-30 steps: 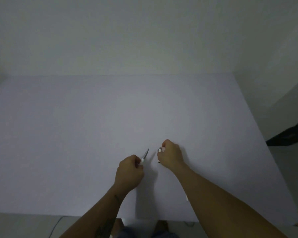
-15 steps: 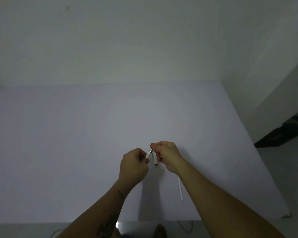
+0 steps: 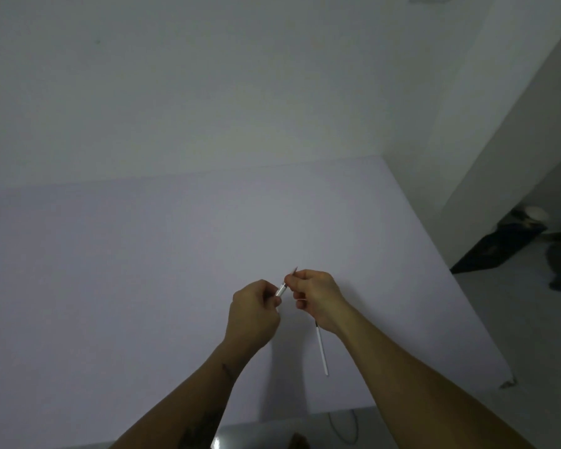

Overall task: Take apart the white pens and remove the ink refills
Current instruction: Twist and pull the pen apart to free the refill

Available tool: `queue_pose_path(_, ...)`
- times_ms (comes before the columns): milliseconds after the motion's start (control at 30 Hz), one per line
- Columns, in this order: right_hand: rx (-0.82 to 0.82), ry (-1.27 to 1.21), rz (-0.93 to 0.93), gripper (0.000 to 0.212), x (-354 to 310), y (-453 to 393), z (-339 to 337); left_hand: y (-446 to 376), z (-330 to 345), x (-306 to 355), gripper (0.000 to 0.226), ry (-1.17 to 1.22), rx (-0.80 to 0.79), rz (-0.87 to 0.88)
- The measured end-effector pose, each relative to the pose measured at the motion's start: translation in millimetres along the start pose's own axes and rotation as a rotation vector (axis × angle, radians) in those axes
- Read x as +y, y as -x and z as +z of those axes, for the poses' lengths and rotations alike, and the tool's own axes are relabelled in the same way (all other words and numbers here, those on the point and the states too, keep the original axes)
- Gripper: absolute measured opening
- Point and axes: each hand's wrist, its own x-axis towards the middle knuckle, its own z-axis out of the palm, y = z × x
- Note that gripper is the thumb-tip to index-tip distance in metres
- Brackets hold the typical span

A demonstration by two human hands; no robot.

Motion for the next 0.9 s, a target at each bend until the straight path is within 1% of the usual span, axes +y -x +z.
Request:
queue_pose_path(67,0.036,0.0,-0.008,0.009,-1.8,4.1,-0.9,-0.4,1.0,3.9,0.012,-0.001,-0.003,0.006)
queue_pose_path(200,-0.027,-0.055,0.011,0.021,-5.2,12.6,-5.6,-0.4,-0.1,6.5,0.012,-0.014,-0.004,0.023)
queue_pose_path(300,-0.047,-0.091,0.043,0.016,-5.7,15.2,-9.3,2.9,-1.8,7.3,0.013,-0.022,-0.003,0.036)
queue_pose_path(433,0.015,-0.125,0.066,0.009,-6.0,15.3,-9.0,6.6,-0.5,9.8,0.014,-0.034,0.01,0.056)
queue_pose_path(567,-0.055,-0.192,0.037,0.022,-9.1,18.0,-6.9,6.4,-1.8,12.8,0.014,-0.025,0.026,0.067)
queue_pose_path(633,-0.095,-0.206,0.036,0.025,-11.0,19.3,-8.2,5.0,-3.7,11.8,0.014,-0.024,0.034,0.078)
queue_pose_path(733,-0.127,-0.201,0.062,0.017,-10.0,18.7,-9.3,4.9,-6.5,11.1,0.013,-0.038,0.037,0.093)
queue_pose_path(833,-0.088,-0.206,0.077,0.007,-6.6,17.8,-5.4,5.5,-6.8,11.9,0.014,-0.048,0.028,0.109)
queue_pose_path(900,-0.054,-0.196,0.051,0.01,-6.3,17.3,-1.9,5.2,-7.9,13.2,0.014,-0.056,0.031,0.11)
